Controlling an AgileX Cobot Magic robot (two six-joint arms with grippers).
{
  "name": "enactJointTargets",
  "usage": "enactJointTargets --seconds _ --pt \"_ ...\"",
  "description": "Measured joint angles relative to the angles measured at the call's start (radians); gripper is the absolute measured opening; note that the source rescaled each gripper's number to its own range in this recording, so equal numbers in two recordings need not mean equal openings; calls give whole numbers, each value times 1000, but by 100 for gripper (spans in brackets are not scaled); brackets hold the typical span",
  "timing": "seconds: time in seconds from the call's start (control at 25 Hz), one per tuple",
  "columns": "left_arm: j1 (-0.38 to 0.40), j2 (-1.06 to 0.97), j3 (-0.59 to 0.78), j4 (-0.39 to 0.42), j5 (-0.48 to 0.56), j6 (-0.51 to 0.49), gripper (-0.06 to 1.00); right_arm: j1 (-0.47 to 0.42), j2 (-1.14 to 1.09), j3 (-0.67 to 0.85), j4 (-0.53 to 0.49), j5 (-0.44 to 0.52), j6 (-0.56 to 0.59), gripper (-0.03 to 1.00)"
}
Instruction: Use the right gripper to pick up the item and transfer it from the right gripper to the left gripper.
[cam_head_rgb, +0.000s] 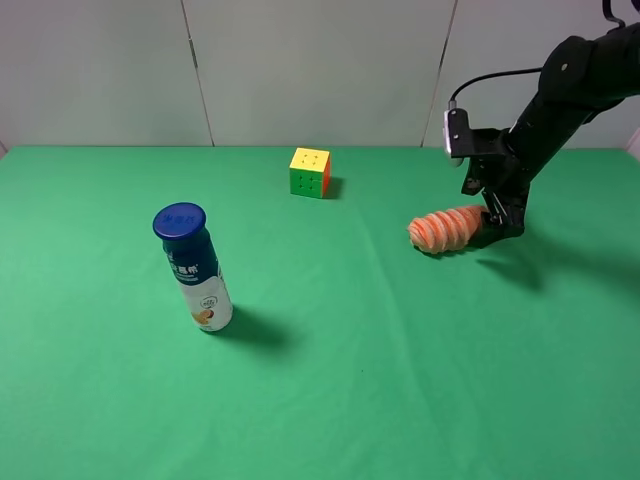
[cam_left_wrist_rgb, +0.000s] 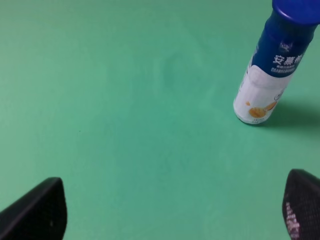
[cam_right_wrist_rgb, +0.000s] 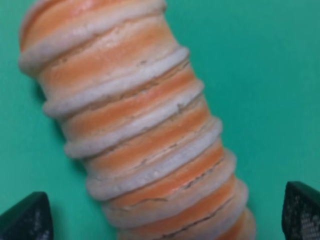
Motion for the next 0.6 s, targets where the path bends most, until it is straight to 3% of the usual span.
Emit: enactJointTargets --seconds 0.6 --pt "0 0 0 1 0 0 100 0 58 -8 -2 -8 19 100"
